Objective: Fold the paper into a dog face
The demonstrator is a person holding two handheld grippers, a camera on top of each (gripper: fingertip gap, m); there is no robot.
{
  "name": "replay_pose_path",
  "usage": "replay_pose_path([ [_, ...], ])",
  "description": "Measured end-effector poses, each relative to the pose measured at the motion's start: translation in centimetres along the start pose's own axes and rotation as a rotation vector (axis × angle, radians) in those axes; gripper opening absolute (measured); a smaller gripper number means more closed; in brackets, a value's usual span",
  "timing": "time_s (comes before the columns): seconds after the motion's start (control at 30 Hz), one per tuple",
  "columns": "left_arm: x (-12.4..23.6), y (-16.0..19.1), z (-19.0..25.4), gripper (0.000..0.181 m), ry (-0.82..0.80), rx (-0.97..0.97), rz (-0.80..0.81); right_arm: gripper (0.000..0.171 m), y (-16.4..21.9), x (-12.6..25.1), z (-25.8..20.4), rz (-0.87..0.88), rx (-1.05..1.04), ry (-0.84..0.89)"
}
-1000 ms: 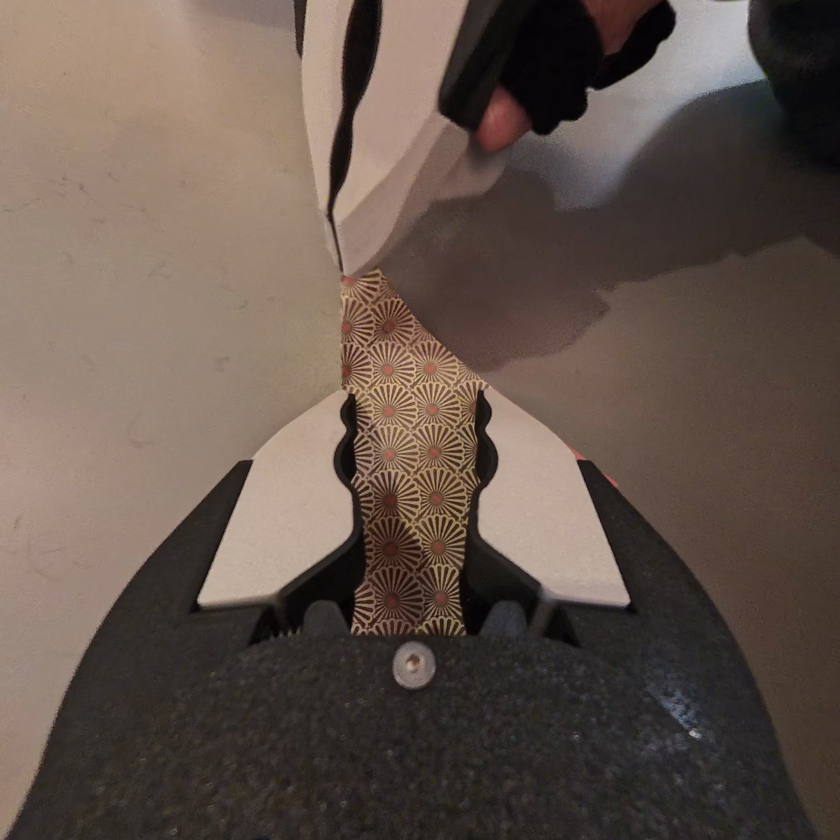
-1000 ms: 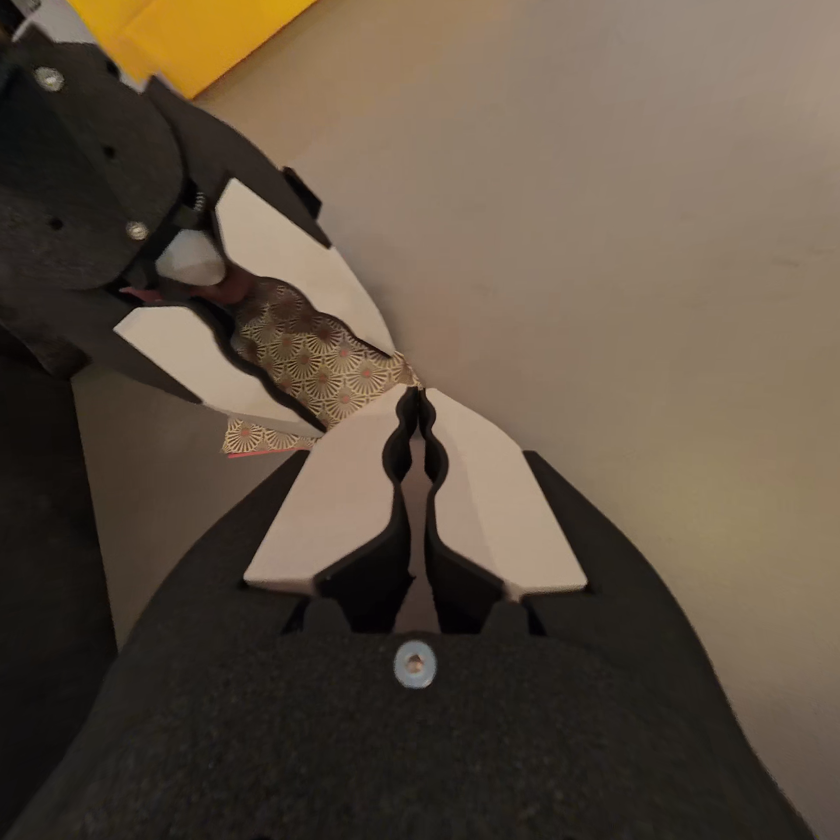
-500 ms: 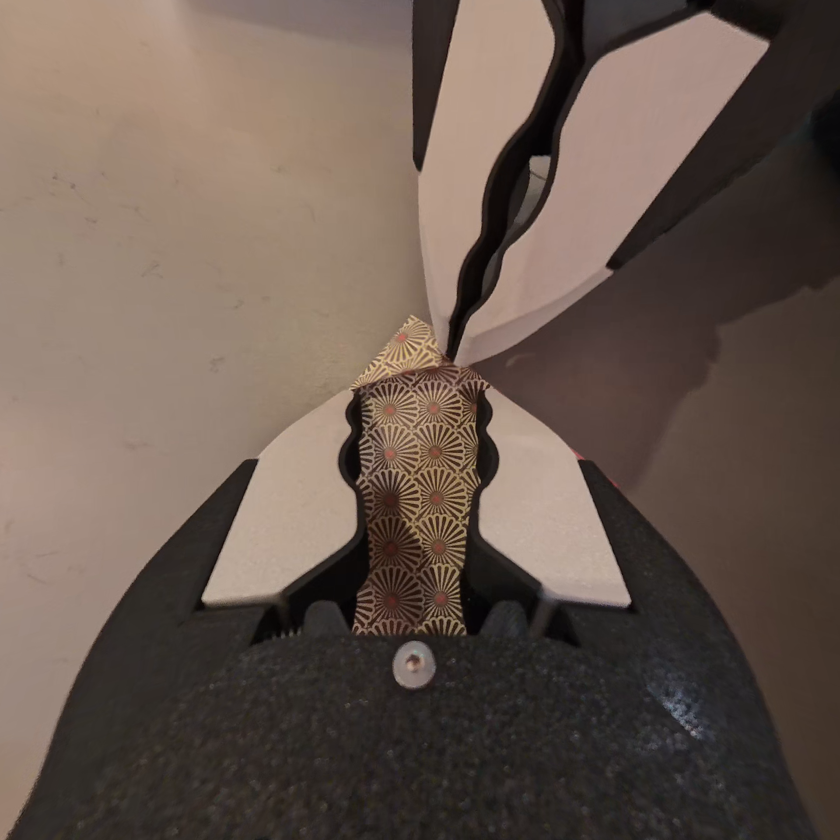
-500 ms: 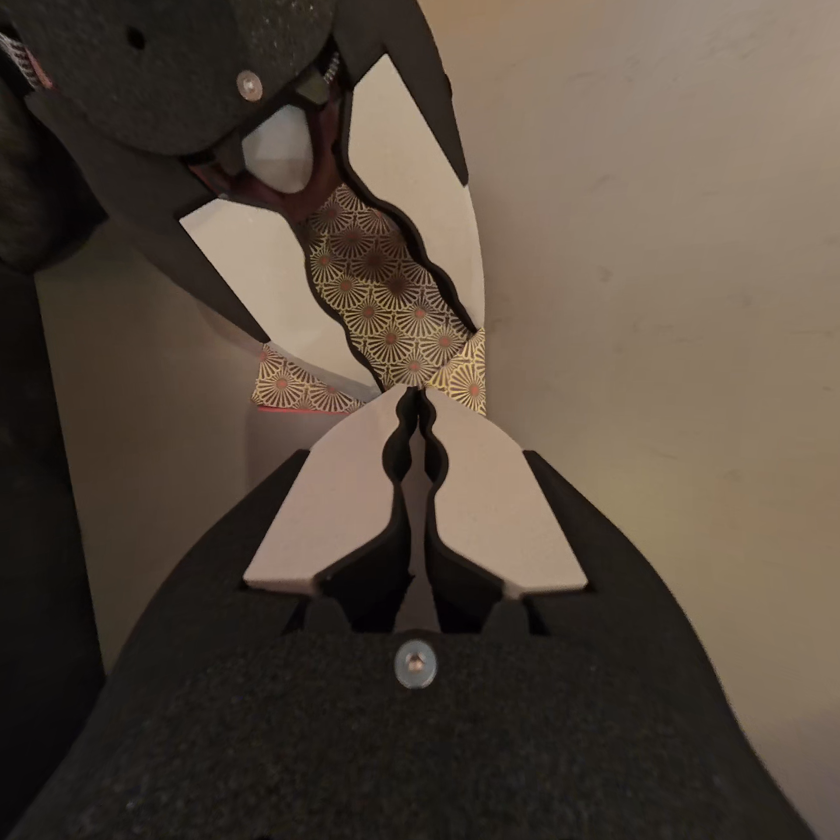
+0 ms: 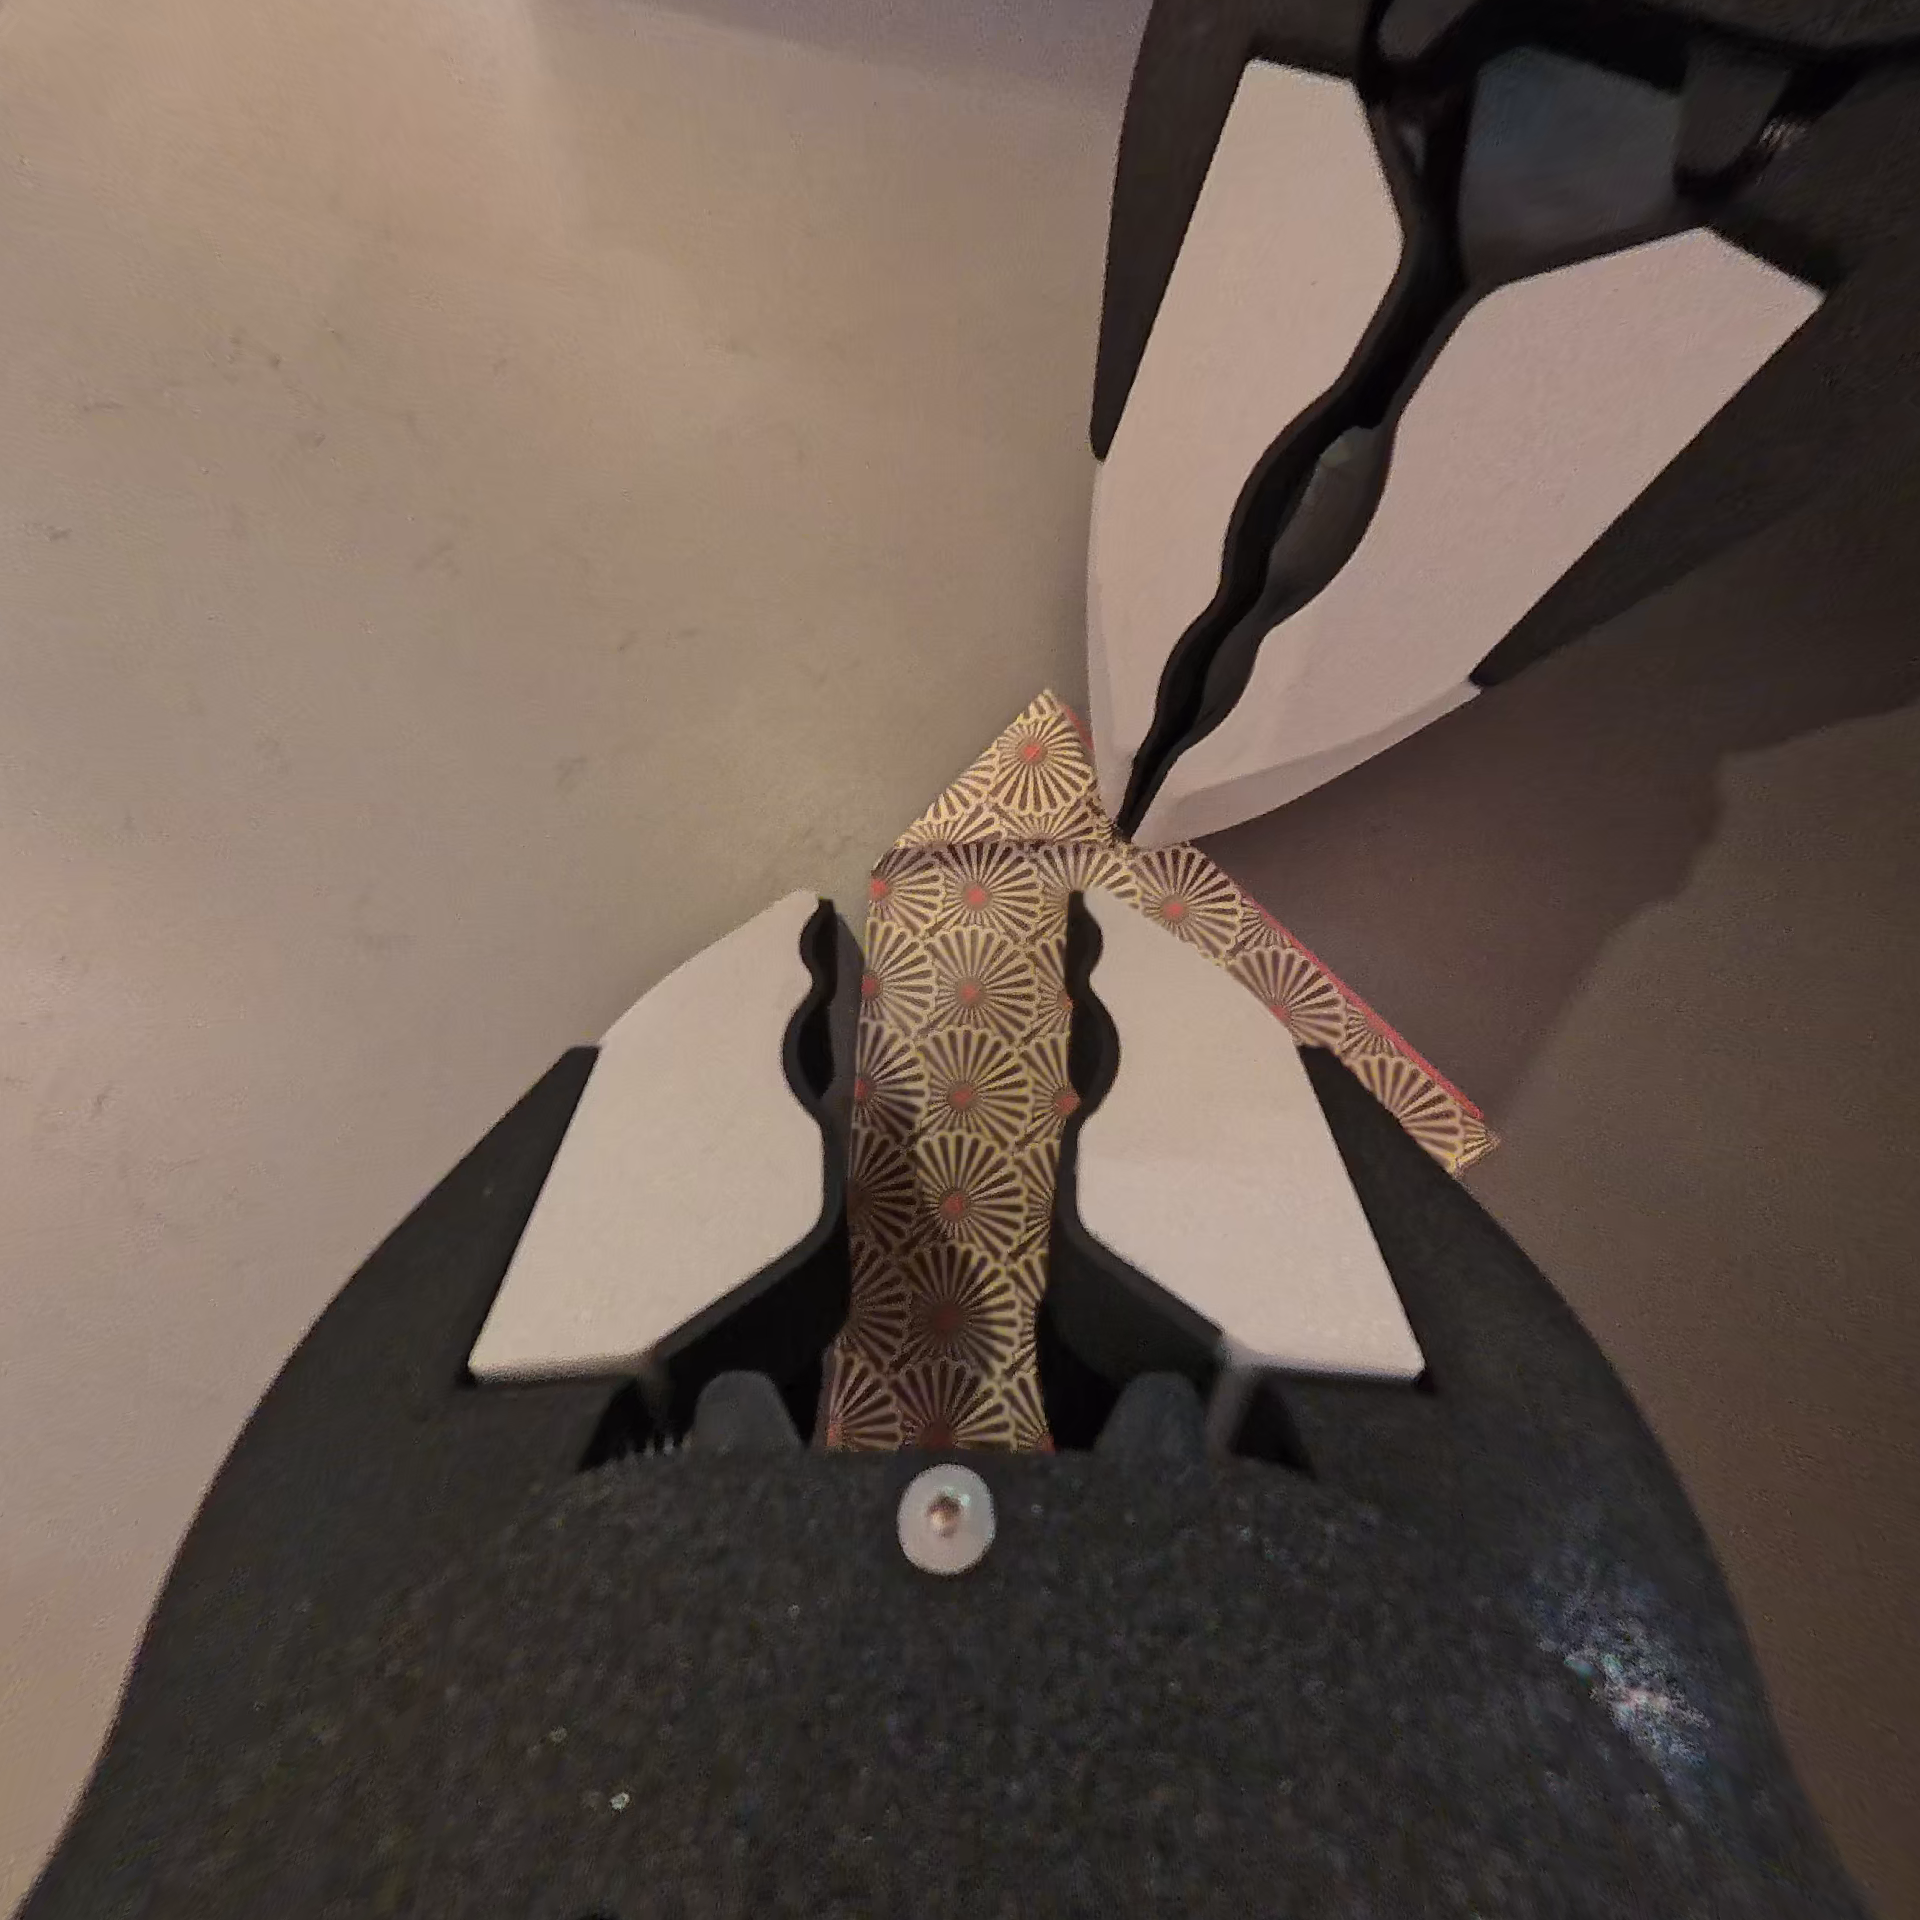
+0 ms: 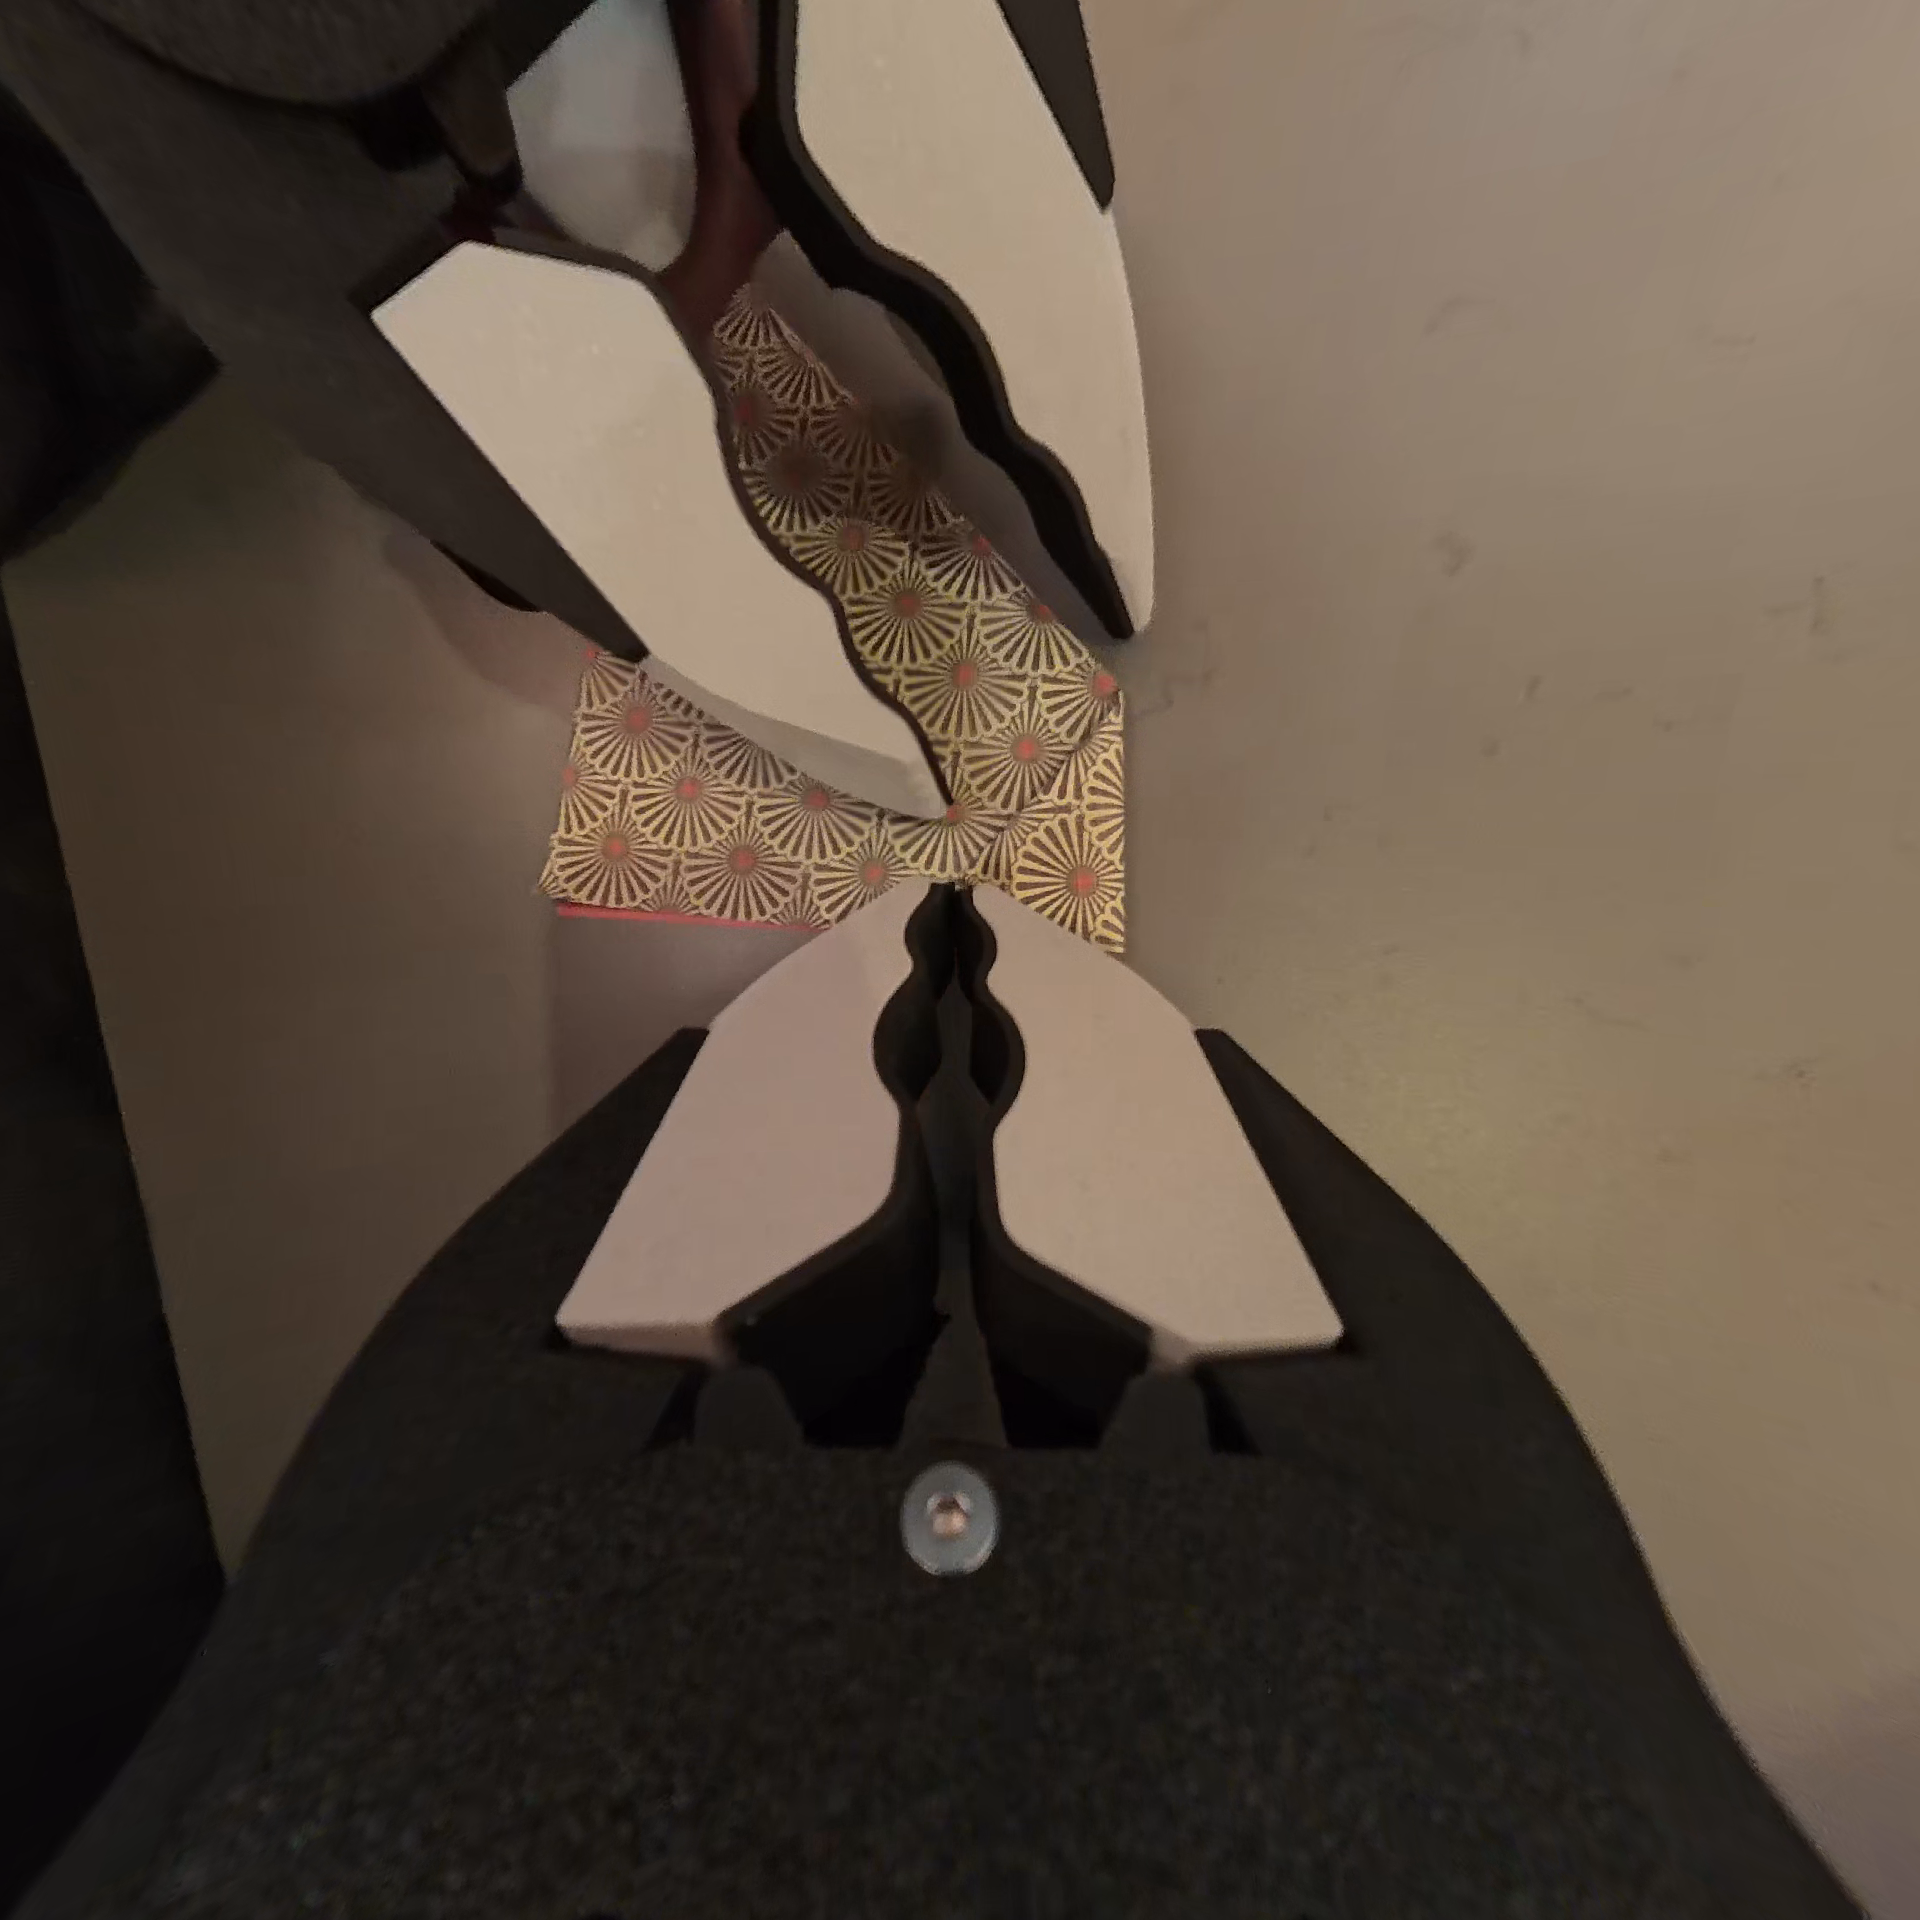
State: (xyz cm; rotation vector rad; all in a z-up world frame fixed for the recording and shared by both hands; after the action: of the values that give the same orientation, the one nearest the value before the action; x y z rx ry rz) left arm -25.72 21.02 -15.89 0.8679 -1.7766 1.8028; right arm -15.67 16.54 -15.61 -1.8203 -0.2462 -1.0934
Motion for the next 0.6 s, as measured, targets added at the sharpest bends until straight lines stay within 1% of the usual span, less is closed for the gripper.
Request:
replay_pose_path([
  [0.2,0.0,-0.1,0.2,0.036,-0.002,-0.007,-0.004,0.000,-0.4,0.2,-0.2,0.016,0.002,-0.004],
  [0.27,0.0,0.0,0.1,0.036,0.002,0.004,-0.002,0.000,-0.6,0.5,-0.4,0.029,-0.007,-0.009],
  [0.6,-0.1,0.0,0.0,0.039,-0.013,0.022,0.000,0.000,0.0,0.0,-1.1,-0.021,-0.002,-0.010],
])
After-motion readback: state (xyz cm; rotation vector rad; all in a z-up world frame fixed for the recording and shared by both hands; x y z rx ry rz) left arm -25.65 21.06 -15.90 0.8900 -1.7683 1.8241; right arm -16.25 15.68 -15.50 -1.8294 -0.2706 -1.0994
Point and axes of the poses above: each gripper's, where its closed fingertips meet, x back along the fingers, y out of its underside, z = x × y across the jaws, the point moved 7 cm from there along x, back along the fingers, and after that the axes turned 1 degree about -y, right-handed, at the moved point
